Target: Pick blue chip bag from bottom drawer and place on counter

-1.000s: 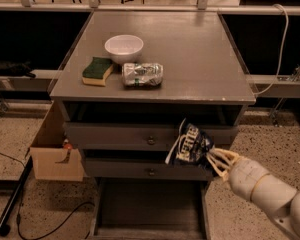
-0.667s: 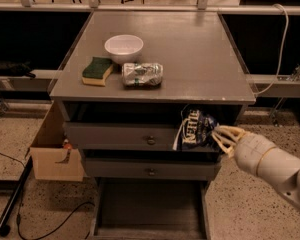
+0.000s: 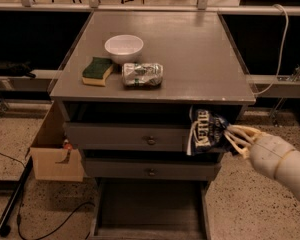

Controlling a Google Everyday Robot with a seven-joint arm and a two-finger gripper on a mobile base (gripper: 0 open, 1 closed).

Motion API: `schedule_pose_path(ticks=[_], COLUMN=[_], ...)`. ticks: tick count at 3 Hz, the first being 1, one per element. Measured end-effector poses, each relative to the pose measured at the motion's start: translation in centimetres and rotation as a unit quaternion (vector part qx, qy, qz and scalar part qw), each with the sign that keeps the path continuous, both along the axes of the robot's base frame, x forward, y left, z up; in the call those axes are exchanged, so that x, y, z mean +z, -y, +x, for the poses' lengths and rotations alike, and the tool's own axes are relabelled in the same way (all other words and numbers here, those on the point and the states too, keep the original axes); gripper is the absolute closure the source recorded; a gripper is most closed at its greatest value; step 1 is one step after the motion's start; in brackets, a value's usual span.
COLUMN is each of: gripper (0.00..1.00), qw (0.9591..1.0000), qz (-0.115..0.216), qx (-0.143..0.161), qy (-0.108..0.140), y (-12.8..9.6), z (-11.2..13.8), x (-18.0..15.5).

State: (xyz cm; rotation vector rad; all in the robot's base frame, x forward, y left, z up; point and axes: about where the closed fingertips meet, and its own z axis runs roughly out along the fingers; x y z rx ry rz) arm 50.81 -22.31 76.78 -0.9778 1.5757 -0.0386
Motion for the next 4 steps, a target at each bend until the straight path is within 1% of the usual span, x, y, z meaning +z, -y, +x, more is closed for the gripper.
schedule_pose_path(ticks=[1,2,3,4], gripper=[1.0,1.0,1.0,1.0], qw=[0.9998,0.9997,0.9971,0.9921], qz=[0.0,-0.018,-0.052,-0.087], qx=[-0.018,-0.005,0.014,0.032], qy=[0.0,0.018,0.054,0.085], y=[1.7,1.3,0.7,-0.3], z=[-0.8,-1.6,-0.1,2.6], x=[0.0,2.2,7.0,12.2])
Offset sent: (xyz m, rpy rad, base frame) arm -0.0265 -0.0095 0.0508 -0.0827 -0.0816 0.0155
